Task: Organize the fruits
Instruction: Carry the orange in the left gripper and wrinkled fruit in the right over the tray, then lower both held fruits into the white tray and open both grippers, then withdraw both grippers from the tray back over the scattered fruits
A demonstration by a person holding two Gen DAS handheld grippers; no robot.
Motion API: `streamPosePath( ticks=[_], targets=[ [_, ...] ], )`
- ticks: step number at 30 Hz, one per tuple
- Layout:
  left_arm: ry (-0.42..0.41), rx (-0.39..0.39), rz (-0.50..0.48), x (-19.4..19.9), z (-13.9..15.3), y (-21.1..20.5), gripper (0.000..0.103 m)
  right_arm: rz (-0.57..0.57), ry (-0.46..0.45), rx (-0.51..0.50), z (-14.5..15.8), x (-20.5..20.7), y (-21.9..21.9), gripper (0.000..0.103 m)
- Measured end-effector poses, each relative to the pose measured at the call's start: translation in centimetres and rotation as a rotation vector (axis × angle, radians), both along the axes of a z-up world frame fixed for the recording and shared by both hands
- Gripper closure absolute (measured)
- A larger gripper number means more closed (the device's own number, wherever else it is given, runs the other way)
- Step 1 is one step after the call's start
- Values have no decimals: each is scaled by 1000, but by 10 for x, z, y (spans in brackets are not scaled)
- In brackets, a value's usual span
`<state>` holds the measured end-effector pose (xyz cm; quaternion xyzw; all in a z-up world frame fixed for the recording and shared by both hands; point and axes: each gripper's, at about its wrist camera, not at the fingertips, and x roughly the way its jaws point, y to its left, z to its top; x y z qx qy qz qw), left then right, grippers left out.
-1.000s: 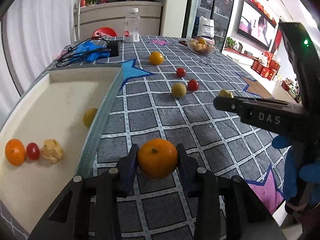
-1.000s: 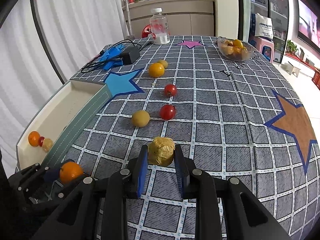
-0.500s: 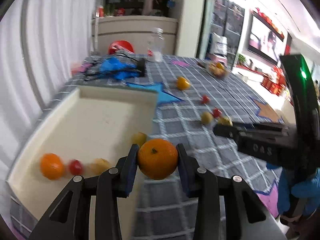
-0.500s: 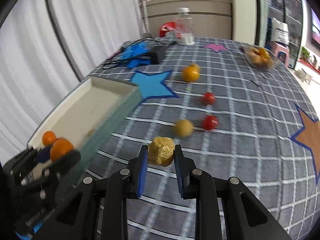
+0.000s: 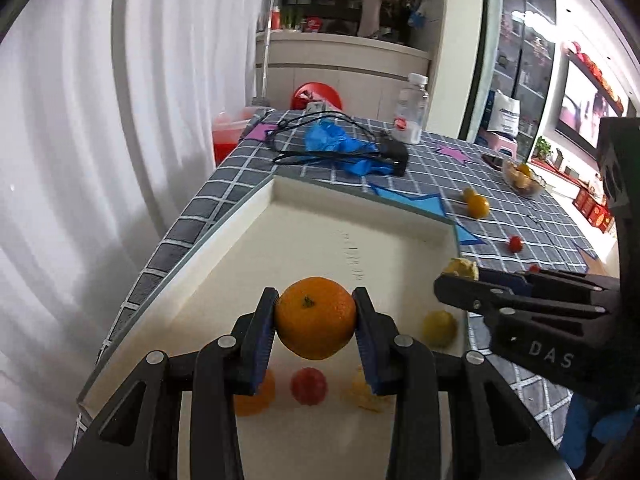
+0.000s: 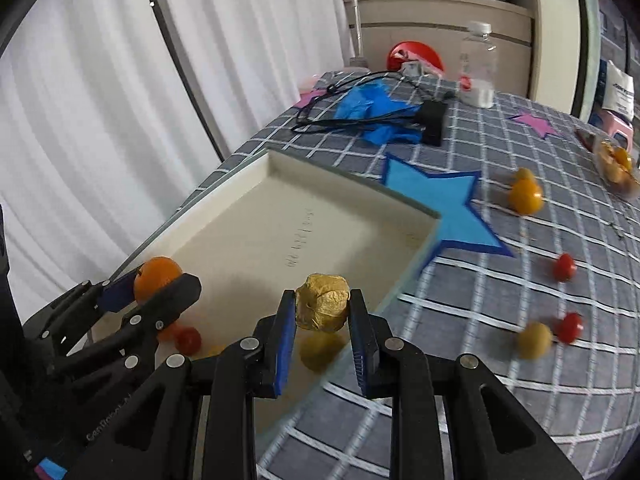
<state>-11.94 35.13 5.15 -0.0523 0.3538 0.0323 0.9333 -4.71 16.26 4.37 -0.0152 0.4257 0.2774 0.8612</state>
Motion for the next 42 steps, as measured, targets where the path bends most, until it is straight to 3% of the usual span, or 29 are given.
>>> streamPosePath(
  ticks=[2,4,5,6,8,10,11,13,17,20,25,29,32,36,39,42],
  targets=[
    [-11,-8,25,-1,-1,7,60,20,17,-10,-5,2,6,76],
    [-27,-28,31,-1,-2,12,45,39,30,-27,-9,3,13,71],
    [-33,-36,33,-2,-1,14,36,42,25,-32,-9,2,14,62],
    [-42,-43,41,-4,0,16,34,26,10,-39,-7,0,12,55],
    [-48,-50,41,-5,2,19,26,12,-12,-18,0,-2,3,50],
    [-38,-24,45,-5,3,20,24,-10,-29,-5,7,-5,-6,25],
    [-28,9,49,-5,2,19,24,-26,-44,6,12,-8,-13,0],
    [-9,62,61,-6,-3,17,24,-51,-82,46,21,-17,-30,0],
    [26,163,88,-9,-16,14,24,-83,-67,87,26,-24,-58,0],
    [2,227,117,-16,-16,5,24,-106,-54,109,26,-28,-73,0],
    [-8,275,147,-27,-17,-6,24,-147,-54,134,24,-35,-108,0],
    [-82,284,190,-45,7,-17,22,-251,-37,130,11,-31,-154,0],
    [-118,183,71,-54,26,-43,17,-374,-6,109,-2,-26,-193,0],
    [-64,63,-194,-56,24,-107,13,-593,53,71,-23,-21,-252,0],
    [-14,69,-297,-49,4,-158,13,-704,101,52,-34,-20,-288,0],
    [41,84,-350,-38,-19,-193,13,-716,95,45,-38,-21,-302,0]
  ],
)
